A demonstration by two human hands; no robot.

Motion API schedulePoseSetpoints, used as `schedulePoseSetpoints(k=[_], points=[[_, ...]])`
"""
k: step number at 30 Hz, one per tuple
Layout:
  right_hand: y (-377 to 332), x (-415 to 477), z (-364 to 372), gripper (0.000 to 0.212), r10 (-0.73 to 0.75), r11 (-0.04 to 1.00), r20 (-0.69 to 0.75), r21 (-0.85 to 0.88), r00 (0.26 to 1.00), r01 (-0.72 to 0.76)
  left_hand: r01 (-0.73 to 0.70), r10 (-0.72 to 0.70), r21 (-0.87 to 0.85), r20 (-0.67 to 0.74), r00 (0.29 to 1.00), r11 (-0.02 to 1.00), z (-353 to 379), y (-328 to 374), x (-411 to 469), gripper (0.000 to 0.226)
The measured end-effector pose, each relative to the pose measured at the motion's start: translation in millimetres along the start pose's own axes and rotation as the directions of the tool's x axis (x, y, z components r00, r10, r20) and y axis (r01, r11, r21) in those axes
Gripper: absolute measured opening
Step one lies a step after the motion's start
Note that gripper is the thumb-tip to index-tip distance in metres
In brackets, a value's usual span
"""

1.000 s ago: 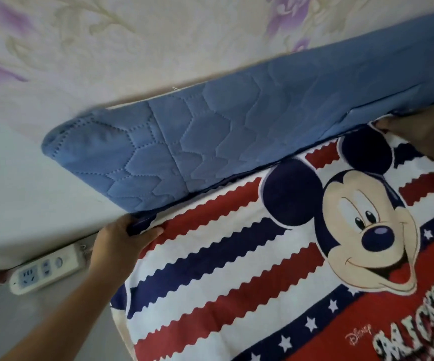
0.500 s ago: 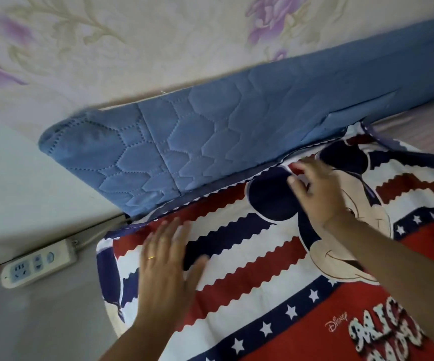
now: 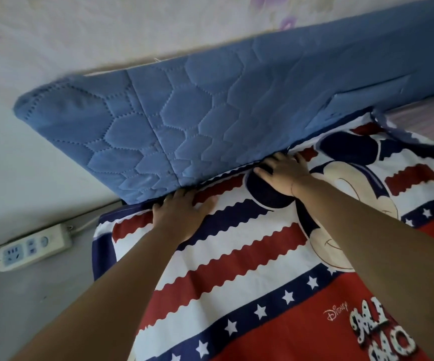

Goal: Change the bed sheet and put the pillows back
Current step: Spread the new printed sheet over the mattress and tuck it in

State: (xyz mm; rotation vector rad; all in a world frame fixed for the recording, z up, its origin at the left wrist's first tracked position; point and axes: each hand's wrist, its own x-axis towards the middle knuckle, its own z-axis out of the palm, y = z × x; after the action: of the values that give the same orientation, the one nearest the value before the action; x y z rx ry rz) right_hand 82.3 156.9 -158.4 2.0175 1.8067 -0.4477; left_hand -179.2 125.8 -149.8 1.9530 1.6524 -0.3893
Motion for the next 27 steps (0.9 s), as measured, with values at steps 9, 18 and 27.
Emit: schedulePoseSetpoints(k=[9, 18, 27], points=[[-1, -1, -23, 0.075, 0.015, 0.992, 0.051, -0.122, 0.999, -0.009, 0.11, -0.097, -0.109, 0.12, 0.988, 0.988, -19, -2, 4, 0.09], [11, -4, -1, 0.062, 0.027, 0.992, -0.123, 0.129, 0.992, -0.011, 0.147, -0.184, -0.119, -0.426, 0.886, 0.982, 23, 13, -43, 0.068], [128, -99, 52, 0.079, 0.371, 0.92, -0.238, 0.223, 0.898, -0.321, -0.455, 0.509, 0.261, -0.201, 0.837, 0.851, 56, 143, -14, 0.077]])
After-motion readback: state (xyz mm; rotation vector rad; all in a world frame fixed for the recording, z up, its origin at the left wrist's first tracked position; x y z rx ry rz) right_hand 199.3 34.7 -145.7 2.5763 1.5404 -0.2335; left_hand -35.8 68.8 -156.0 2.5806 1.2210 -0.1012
